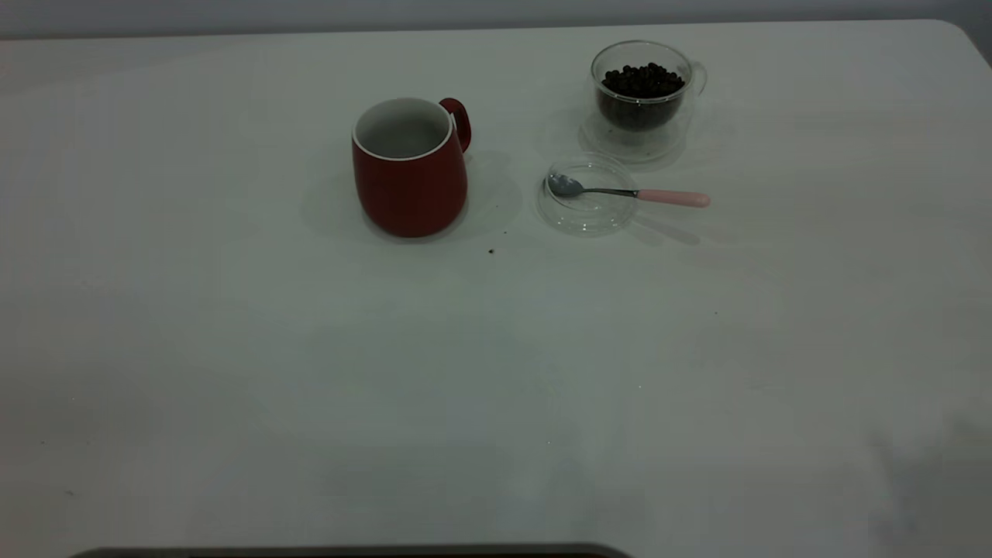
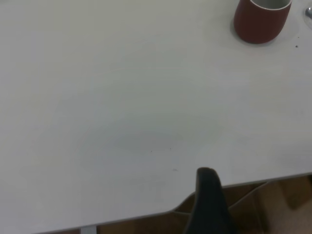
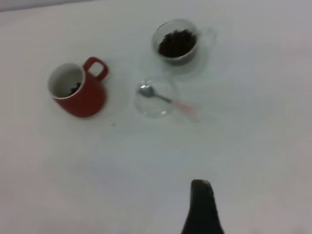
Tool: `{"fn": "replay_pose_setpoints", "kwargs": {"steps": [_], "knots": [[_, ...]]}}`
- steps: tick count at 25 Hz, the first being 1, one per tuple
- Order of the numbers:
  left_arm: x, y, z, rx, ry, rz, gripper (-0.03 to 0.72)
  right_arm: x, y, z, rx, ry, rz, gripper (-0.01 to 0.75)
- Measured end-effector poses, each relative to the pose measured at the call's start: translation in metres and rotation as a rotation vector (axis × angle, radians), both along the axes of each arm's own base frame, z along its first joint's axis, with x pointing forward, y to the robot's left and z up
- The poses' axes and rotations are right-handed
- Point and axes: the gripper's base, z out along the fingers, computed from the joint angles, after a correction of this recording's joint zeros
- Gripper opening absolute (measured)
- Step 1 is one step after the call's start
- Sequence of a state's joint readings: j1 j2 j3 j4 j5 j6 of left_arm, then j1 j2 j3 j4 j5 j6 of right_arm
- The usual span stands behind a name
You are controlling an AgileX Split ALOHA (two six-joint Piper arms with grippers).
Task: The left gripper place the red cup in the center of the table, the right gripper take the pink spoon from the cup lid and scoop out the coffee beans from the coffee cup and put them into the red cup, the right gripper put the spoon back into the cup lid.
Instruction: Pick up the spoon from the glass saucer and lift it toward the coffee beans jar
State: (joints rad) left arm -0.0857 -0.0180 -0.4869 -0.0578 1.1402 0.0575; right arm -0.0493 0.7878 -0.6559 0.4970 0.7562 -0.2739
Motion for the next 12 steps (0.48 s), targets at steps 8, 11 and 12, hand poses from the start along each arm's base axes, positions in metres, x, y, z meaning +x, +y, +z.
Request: {"fn": "replay_pose_setpoints", "kwargs": {"steps": [8, 11, 12], "knots": [[0.0, 0.0, 0.0, 0.0, 0.0, 0.0, 0.588, 0.093, 0.01, -0.053, 0.161, 0.143, 0.087, 0.612], [0.0, 0.0, 0.0, 0.0, 0.0, 0.0, 0.588, 0.115, 0.012, -0.079, 0.224, 0.176, 0.09, 0.612], [0.0, 0.0, 0.0, 0.0, 0.0, 0.0, 0.588, 0.122, 0.013, -0.088, 0.254, 0.193, 0.077, 0.612]]}}
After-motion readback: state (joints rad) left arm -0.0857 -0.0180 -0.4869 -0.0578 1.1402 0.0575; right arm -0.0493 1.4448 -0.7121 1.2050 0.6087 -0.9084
